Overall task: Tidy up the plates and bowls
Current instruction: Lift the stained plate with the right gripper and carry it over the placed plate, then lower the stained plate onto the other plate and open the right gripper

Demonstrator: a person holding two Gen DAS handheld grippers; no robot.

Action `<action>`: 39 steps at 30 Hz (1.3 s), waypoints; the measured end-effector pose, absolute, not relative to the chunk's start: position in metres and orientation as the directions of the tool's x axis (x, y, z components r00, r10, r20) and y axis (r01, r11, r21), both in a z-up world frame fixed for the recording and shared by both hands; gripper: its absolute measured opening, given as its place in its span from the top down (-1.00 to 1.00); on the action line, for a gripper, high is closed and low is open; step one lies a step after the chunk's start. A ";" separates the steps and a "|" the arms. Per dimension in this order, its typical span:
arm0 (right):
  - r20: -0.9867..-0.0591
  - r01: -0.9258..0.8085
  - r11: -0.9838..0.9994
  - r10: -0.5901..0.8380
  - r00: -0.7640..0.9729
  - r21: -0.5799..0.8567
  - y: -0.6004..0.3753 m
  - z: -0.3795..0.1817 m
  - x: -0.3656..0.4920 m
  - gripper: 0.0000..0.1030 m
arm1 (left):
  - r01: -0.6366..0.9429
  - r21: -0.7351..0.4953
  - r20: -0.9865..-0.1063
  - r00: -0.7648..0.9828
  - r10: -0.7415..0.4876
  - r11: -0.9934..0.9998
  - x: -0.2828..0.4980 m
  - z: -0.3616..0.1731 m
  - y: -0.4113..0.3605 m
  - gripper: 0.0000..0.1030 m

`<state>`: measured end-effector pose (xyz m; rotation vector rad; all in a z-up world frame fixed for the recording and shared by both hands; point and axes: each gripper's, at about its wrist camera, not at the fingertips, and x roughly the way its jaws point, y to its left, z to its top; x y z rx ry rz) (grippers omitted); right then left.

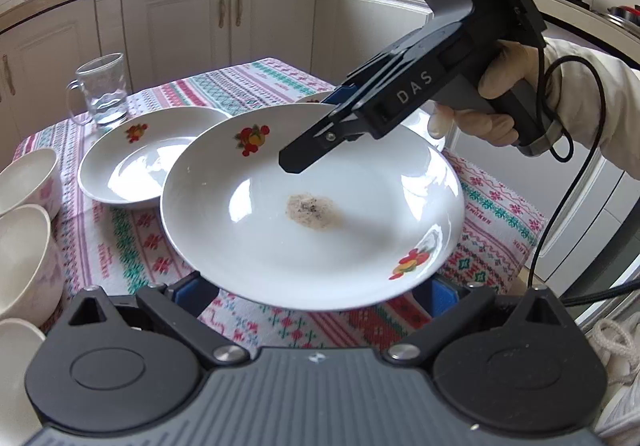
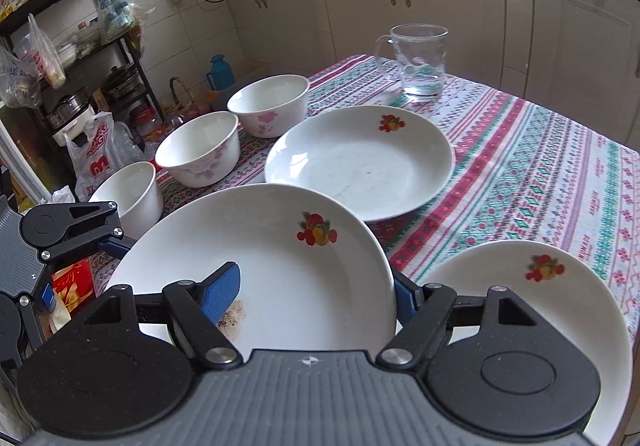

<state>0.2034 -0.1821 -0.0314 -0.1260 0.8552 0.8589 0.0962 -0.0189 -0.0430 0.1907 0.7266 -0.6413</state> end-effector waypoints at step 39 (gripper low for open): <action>-0.696 -0.552 0.795 0.544 0.469 0.250 -0.292 -0.050 0.237 -0.59 | 0.717 0.013 -0.679 0.519 -0.520 0.697 0.178 -0.049 -0.101 -0.96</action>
